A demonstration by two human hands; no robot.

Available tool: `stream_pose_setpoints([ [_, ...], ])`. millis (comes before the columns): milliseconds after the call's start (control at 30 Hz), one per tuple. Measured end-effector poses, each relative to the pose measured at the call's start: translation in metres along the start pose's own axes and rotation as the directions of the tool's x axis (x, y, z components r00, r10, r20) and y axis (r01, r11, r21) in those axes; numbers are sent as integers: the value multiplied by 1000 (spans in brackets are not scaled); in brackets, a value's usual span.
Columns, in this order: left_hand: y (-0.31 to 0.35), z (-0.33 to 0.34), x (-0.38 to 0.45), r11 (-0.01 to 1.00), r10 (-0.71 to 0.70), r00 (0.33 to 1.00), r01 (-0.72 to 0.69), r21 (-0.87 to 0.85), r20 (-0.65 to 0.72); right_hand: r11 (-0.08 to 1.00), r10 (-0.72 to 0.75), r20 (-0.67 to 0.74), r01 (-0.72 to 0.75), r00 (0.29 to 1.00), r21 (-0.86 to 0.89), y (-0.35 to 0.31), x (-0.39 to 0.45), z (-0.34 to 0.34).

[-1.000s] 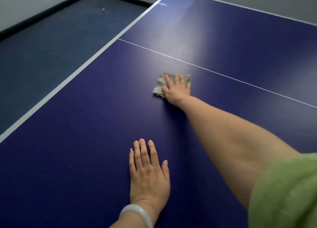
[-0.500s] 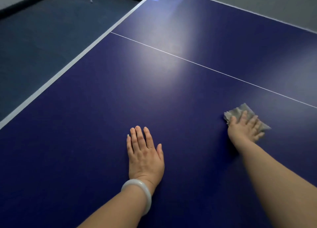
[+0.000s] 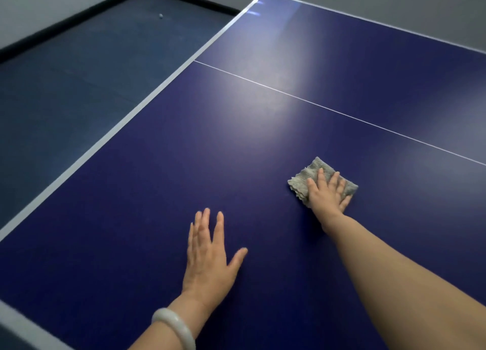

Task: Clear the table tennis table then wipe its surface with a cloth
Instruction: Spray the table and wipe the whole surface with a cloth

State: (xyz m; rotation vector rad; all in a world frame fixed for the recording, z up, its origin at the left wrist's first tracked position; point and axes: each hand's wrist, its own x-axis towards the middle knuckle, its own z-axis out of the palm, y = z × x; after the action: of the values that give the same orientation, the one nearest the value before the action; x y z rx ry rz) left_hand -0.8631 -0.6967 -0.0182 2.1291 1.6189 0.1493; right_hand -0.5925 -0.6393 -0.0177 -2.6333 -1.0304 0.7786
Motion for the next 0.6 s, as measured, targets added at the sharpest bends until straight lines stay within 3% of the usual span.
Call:
stream_pose_setpoints([
  [67, -15, 7, -17, 990, 45, 997, -53, 131, 63, 999, -39, 28, 39, 999, -23, -20, -6, 9],
  [133, -20, 13, -17, 976, 49, 993, -70, 206, 106, 965, -201, 62, 208, 978, -158, -36, -20, 27],
  [233, -15, 7, -12, 982, 15, 984, -48, 183, 177, 798, -507, 162, 532, 847, -284, -31, -57, 48],
  [300, -14, 3, -11, 982, 10, 977, -49, 183, 211, 715, -586, 198, 617, 786, -329, -1, -71, 47],
  [333, -13, 1, -10, 982, 0, 973, -43, 184, 230, 709, -586, 177, 606, 790, -360, 20, -72, 41],
  [400, -11, -2, -11, 983, -23, 960, -29, 182, 278, 814, -461, 26, 434, 887, -385, 68, -64, 20],
  [467, -9, -2, -11, 980, -41, 954, -19, 196, 298, 950, -139, -149, 89, 979, -300, 107, -58, -2],
  [533, -7, -3, -9, 974, -55, 945, -20, 225, 322, 968, 164, -224, -201, 961, -153, 115, -63, -8],
  [600, -5, -5, -8, 970, -69, 935, -18, 242, 348, 959, 234, -248, -266, 940, -102, 94, -79, 7],
])
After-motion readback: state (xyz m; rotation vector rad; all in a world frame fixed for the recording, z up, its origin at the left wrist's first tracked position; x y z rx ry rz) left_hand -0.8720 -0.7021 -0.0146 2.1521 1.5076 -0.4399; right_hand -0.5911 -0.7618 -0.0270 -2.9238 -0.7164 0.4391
